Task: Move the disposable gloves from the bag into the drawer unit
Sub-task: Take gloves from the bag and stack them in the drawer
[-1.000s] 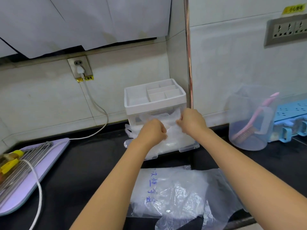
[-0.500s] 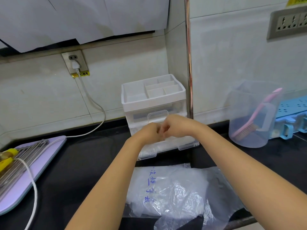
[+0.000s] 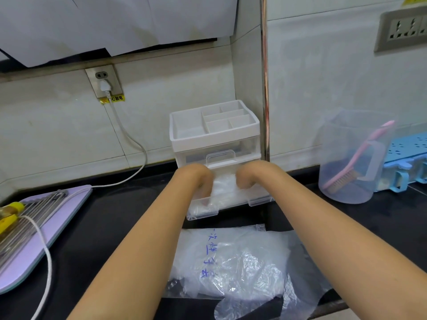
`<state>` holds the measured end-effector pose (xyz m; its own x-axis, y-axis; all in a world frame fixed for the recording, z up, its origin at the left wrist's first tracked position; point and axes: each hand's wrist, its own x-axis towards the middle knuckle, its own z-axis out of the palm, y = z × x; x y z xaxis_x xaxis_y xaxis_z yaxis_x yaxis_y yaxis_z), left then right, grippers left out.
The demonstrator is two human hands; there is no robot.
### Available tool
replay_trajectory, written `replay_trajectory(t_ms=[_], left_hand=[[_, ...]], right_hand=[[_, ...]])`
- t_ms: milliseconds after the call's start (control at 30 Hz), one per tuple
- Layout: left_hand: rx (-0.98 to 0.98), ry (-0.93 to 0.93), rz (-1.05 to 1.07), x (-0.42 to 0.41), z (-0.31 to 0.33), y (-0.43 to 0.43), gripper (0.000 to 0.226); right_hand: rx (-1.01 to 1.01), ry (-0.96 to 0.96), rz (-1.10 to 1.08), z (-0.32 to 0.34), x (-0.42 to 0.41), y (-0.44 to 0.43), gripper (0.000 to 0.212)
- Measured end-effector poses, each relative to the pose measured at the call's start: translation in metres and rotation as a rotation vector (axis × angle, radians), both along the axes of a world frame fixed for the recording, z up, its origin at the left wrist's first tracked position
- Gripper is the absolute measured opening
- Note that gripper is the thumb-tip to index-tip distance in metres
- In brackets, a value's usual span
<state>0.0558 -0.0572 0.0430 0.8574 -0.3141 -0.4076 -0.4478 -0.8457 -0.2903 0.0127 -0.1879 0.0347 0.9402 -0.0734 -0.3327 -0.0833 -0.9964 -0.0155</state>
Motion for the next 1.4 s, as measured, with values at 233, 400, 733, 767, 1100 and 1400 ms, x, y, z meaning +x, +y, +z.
replay_trajectory(t_ms=[233, 400, 733, 767, 1100, 1400], left_hand=[[0.014, 0.032, -0.042, 0.001, 0.001, 0.0, 0.08], [-0.085, -0.002, -0.041, -0.001, 0.001, 0.005, 0.08], [-0.861, -0.395, 0.055, -0.082, 0.001, 0.016, 0.029], [-0.925, -0.407, 0.028, -0.1, -0.005, 0.017, 0.031], [-0.996, 0.101, -0.225, -0.202, -0.102, 0.014, 0.053], [-0.769, -0.009, -0.395, -0.21, -0.141, 0.018, 0.092]], right_hand=[[-0.022, -0.016, 0.021, 0.0, 0.003, 0.006, 0.05], [0.204, -0.19, 0.001, 0.01, -0.017, -0.004, 0.039], [0.681, -0.531, 0.089, 0.008, -0.119, -0.038, 0.026], [0.669, -0.522, 0.084, 0.001, -0.13, -0.042, 0.026], [0.564, -0.332, 0.03, -0.078, -0.191, -0.065, 0.029], [0.559, -0.315, 0.004, -0.124, -0.234, -0.065, 0.078]])
